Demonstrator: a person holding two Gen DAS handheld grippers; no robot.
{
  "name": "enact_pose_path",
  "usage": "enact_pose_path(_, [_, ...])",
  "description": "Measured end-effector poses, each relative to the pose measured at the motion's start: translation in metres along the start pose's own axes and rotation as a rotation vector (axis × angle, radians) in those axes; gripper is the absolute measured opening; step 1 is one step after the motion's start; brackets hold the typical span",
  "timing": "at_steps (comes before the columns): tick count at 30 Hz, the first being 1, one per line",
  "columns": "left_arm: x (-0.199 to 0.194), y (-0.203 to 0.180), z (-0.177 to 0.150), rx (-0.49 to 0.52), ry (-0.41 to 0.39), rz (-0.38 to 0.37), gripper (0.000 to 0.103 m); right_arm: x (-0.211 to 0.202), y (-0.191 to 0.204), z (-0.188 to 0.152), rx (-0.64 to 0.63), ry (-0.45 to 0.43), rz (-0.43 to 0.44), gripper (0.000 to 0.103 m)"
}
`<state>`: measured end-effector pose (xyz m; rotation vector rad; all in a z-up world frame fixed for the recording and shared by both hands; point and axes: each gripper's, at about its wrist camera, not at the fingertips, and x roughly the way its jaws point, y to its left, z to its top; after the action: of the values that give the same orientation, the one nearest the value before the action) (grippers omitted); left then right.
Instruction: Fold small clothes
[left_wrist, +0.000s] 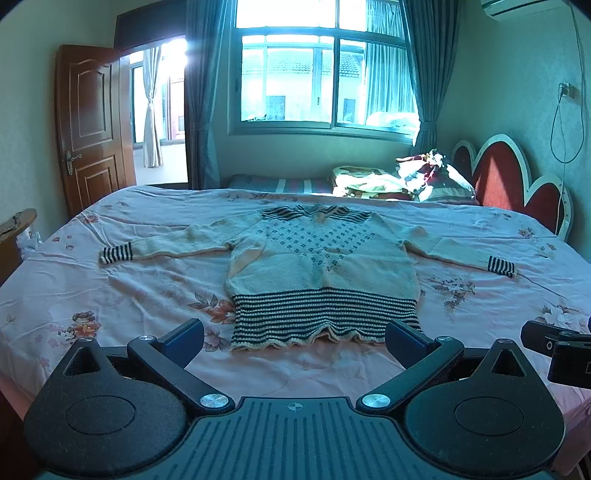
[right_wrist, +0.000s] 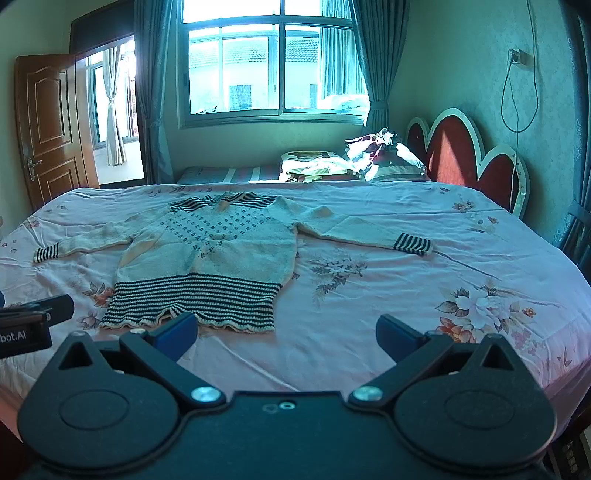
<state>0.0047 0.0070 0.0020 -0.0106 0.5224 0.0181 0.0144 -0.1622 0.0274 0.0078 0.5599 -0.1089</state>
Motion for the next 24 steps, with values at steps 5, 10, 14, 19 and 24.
enact_pose_path(5, [0.0009, 0.0004, 0.0003, 0.0, -0.001, -0.001, 0.103, -0.0001, -0.0023, 0.0004, 0.002, -0.001, -0.002, 0.102])
enact_pose_path(10, [0.0014, -0.0001, 0.0011, 0.002, -0.002, -0.004, 0.103, -0.0007, -0.0033, 0.0002, 0.003, -0.002, -0.001, 0.102])
enact_pose_path(14, [0.0016, -0.0019, 0.0024, 0.006, -0.002, -0.004, 0.103, -0.0011, -0.0036, 0.0002, 0.002, -0.004, -0.001, 0.102])
enact_pose_path(19, [0.0008, -0.0039, 0.0037, 0.006, -0.004, -0.003, 0.103, -0.0019, -0.0047, 0.0001, 0.001, -0.007, 0.0, 0.102])
enact_pose_path(24, [0.0003, -0.0031, 0.0042, 0.006, -0.004, -0.004, 0.103, -0.0028, -0.0048, 0.0005, 0.001, -0.007, 0.002, 0.102])
